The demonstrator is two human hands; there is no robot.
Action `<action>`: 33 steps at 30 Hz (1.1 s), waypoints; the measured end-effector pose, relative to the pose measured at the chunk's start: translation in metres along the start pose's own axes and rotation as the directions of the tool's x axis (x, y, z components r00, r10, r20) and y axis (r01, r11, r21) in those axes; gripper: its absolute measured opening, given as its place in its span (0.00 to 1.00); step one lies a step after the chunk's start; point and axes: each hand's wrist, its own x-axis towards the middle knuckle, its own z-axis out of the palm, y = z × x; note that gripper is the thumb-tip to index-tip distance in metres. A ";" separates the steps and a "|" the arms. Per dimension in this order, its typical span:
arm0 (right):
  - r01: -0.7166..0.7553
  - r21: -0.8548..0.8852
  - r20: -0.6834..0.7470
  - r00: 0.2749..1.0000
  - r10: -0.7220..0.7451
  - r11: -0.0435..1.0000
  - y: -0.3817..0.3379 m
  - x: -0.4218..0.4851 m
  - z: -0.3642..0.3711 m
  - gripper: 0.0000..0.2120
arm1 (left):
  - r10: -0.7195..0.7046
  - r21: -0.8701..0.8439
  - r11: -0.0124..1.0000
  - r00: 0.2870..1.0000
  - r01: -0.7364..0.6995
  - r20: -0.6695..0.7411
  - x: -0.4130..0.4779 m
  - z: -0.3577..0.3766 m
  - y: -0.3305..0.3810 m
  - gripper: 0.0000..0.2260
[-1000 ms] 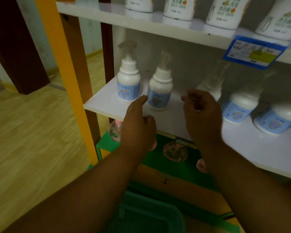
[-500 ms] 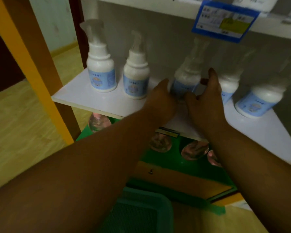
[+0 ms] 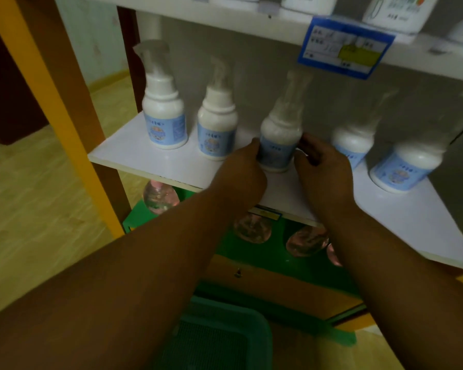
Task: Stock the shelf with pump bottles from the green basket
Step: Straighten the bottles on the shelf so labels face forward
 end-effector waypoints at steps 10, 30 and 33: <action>-0.019 0.107 0.088 0.996 0.010 0.994 -0.006 -0.004 0.002 0.21 | -0.047 -0.086 0.995 0.998 0.051 0.047 -0.007 -0.021 0.003 0.23; -0.002 0.057 0.056 0.998 -0.001 0.998 -0.007 -0.003 0.005 0.19 | -0.123 -0.001 0.992 0.991 0.123 0.049 -0.014 -0.021 0.007 0.28; -0.001 0.056 0.056 0.998 -0.002 0.998 -0.006 -0.003 0.005 0.19 | -0.127 -0.018 0.992 0.991 0.128 0.048 -0.015 -0.020 0.007 0.29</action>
